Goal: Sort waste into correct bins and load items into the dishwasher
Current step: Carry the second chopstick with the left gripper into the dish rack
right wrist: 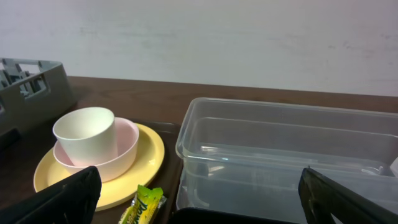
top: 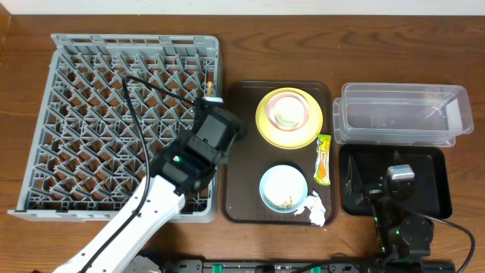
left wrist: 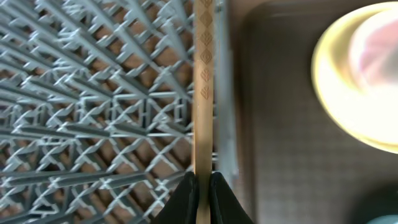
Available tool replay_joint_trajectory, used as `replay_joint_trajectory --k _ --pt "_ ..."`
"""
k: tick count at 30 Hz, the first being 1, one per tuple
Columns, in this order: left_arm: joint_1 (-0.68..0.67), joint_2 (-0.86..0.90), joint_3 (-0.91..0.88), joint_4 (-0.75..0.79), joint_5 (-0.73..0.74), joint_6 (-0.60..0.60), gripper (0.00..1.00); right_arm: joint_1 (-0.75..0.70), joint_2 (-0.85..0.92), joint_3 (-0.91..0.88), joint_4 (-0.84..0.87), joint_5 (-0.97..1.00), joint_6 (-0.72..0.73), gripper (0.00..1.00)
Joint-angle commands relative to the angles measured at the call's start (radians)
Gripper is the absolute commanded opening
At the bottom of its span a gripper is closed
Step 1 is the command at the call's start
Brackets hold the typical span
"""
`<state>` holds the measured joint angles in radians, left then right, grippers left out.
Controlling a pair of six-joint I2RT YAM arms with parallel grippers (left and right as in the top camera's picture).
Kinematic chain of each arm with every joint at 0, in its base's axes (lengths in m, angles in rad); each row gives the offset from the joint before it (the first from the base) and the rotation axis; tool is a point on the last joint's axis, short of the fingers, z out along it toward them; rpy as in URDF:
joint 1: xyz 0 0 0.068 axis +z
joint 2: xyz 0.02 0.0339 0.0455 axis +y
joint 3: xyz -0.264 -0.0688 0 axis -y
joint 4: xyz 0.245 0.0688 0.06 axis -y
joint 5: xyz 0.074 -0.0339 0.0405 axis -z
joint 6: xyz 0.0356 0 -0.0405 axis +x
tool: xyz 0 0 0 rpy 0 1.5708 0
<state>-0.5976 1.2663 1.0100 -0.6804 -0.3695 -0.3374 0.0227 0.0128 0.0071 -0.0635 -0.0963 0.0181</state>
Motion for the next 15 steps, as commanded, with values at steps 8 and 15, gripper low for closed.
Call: replay_joint_trajectory --k 8,15 --pt "0.087 0.131 0.010 -0.015 0.099 0.083 0.08 -0.006 0.000 -0.002 -0.004 0.002 0.011 0.99" --pt "0.135 0.170 0.010 -0.014 0.100 0.082 0.08 -0.006 0.000 -0.002 -0.004 0.002 0.011 0.99"
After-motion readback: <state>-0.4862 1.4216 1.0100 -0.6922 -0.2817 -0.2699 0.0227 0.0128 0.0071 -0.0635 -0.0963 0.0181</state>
